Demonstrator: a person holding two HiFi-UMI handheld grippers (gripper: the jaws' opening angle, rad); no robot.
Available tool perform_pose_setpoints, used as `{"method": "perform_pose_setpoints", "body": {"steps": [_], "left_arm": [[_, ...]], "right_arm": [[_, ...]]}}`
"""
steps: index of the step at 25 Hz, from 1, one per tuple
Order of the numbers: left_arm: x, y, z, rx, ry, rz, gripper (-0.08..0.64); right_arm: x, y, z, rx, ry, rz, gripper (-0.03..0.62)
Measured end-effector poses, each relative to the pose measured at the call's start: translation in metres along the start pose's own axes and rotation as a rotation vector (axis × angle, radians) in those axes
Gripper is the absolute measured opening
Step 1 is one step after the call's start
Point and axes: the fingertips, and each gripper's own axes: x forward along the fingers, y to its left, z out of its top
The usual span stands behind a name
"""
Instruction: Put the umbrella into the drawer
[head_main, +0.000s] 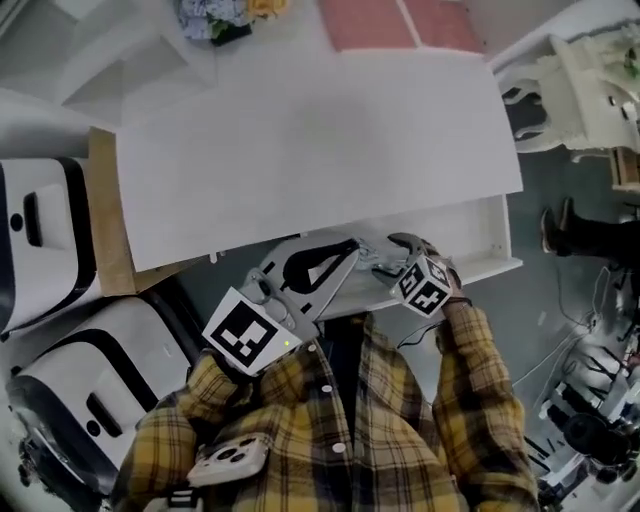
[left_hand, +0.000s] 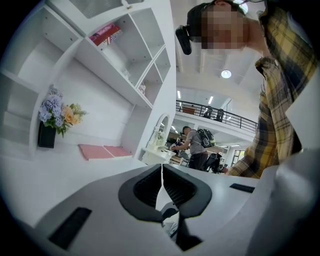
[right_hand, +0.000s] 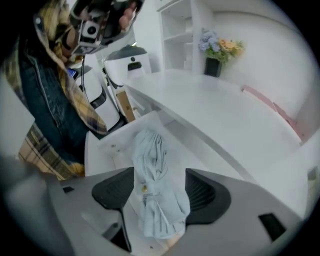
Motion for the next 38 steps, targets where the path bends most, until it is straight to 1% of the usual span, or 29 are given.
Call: {"method": "perform_pose_setpoints", "body": {"steps": [2,5,12,15,17,20,24,28,31,33,38], "left_arm": [[0.000,-0.003,0.007,0.015,-0.014,-0.005,0.026],[0.002,-0.005,0.017,0.041,-0.035,-0.012,0.026],[0.000,-0.012,0.036,0.091,-0.079,-0.023,0.026],[-0.001,-0.019,0.047,0.112,-0.099,-0.034,0.026],[0.000,-0.021,0.057,0.121,-0.119,-0.038,0.026],[-0.002,-0.022,0.072,0.138,-0.150,-0.037,0.026],[-0.007,-0.023,0.088,0.157,-0.179,-0.037,0.026],[-0.014,-0.024,0.100,0.167,-0.209,-0.026,0.026],[-0.015,-0.027,0.102,0.167,-0.210,-0.023,0.026],[-0.014,-0.031,0.104,0.171,-0.213,-0.030,0.026],[-0.011,-0.035,0.106,0.188,-0.200,-0.046,0.026]], "right_arm": [[-0.016,-0.004,0.013,0.062,-0.068,-0.013,0.320],[-0.041,-0.015,0.035,0.128,-0.163,-0.054,0.320],[-0.099,-0.027,0.092,0.191,-0.375,-0.122,0.312],[-0.133,-0.028,0.122,0.207,-0.489,-0.141,0.284],[-0.159,-0.029,0.144,0.224,-0.591,-0.156,0.248],[-0.198,-0.029,0.175,0.253,-0.755,-0.173,0.219],[-0.242,-0.027,0.203,0.297,-0.914,-0.202,0.167],[-0.271,-0.023,0.217,0.309,-1.009,-0.284,0.121],[-0.284,-0.011,0.226,0.285,-1.050,-0.276,0.071],[-0.291,-0.003,0.229,0.268,-1.073,-0.262,0.051],[-0.302,-0.001,0.226,0.291,-1.100,-0.282,0.022]]}}
